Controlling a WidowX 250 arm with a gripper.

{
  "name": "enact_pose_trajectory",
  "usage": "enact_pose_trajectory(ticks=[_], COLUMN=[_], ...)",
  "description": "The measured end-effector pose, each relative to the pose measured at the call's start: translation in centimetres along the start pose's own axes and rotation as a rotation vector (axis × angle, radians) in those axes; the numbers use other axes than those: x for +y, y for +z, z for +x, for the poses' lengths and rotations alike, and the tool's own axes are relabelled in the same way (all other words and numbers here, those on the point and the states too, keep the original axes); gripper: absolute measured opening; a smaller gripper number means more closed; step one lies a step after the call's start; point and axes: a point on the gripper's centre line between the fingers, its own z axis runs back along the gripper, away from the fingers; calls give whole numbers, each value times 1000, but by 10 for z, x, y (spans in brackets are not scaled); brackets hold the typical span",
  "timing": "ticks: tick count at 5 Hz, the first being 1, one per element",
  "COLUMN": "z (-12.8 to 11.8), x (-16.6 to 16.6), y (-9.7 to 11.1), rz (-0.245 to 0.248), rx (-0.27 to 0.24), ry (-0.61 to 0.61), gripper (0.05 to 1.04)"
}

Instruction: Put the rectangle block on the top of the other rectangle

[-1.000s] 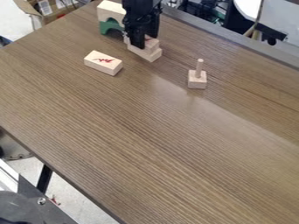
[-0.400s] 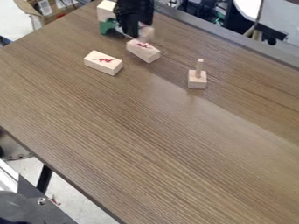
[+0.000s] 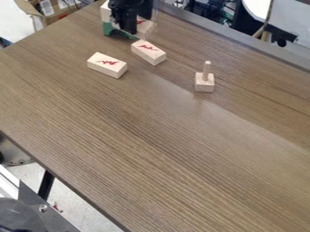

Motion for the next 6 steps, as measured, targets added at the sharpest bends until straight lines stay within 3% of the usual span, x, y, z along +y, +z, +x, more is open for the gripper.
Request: enact_pose_trajectory(ticks=[3,5,6], z=[16,27,26], x=[25,29,25], y=[-11,-14,-34], rz=[79,83,112], rx=[1,20,55], ry=[85,117,100], gripper=[534,534,534])
